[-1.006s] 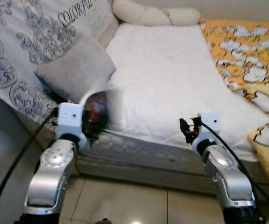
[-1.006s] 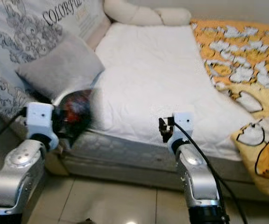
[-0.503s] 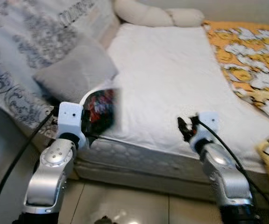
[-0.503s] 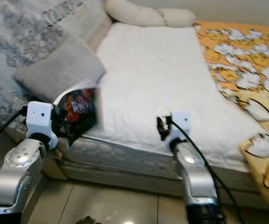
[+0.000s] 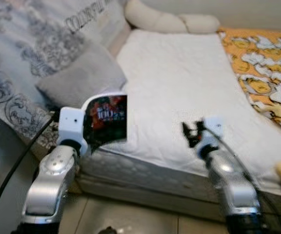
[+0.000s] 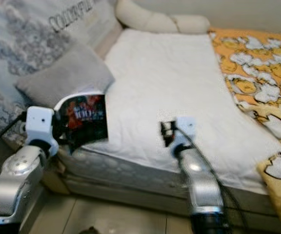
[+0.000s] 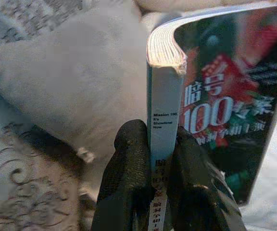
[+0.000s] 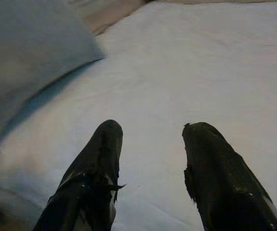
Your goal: Clean up the room
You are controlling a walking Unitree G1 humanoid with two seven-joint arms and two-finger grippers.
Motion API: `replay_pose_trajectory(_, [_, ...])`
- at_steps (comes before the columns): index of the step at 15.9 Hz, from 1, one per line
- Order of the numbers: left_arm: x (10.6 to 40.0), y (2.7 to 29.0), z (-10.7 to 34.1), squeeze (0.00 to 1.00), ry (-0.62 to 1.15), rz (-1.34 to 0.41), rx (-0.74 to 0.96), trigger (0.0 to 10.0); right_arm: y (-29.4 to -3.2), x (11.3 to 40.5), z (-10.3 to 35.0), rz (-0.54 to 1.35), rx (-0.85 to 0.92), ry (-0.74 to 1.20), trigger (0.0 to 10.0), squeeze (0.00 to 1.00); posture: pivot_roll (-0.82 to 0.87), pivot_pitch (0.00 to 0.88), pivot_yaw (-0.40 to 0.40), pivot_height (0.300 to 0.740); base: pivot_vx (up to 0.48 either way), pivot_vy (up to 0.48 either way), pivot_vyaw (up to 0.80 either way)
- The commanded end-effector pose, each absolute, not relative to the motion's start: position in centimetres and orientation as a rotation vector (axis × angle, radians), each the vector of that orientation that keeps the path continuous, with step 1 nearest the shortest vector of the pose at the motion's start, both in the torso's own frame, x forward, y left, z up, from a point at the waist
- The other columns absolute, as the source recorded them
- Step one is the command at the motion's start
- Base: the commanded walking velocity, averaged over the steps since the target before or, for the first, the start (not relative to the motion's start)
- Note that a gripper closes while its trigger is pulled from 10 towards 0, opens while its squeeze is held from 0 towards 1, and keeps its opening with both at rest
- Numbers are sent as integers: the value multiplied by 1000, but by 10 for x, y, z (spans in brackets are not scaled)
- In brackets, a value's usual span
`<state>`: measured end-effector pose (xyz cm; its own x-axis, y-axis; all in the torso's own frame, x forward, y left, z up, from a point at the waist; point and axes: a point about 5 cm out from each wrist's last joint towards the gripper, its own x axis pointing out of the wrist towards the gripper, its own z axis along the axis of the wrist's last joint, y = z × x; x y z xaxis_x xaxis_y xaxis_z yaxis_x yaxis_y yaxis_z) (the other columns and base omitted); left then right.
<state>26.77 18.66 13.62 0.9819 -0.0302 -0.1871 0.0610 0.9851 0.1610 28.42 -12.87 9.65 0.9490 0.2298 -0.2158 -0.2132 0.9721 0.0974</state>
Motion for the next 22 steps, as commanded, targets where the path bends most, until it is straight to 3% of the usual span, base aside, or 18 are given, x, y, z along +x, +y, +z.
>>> replay_pose_trajectory(1, [271, 185, 150, 0, 117, -45, 173, 10000, -136, 286, 99, 204, 60, 213, 10000, 0, 82, 0, 1, 740, 319, 0, 0])
replay_pose_trajectory(10, [270, 187, 151, 0, 119, -50, 182, 10000, -132, 285, 99, 237, 29, 208, 10000, 0, 88, 0, 7, 740, 316, 0, 0])
replay_pose_trajectory(13, [271, 186, 151, 0, 119, -55, 186, 10000, -127, 285, 99, 267, -3, 206, 10000, 0, 91, 0, 10, 740, 314, 0, 671])
replay_pose_trajectory(14, [271, 187, 152, 0, 118, -55, 188, 10000, -128, 285, 99, 236, 66, 201, 10000, 0, 93, 0, 10, 740, 319, 0, 0])
replay_pose_trajectory(19, [275, 187, 155, 0, 109, -62, 198, 10000, -131, 287, 99, 221, 76, 211, 10000, 0, 93, 0, 17, 740, 316, 0, 0])
replay_pose_trajectory(22, [277, 187, 157, 0, 105, -68, 200, 10000, -131, 287, 97, 215, 86, 218, 10000, 0, 92, 0, 20, 740, 317, 0, -744])
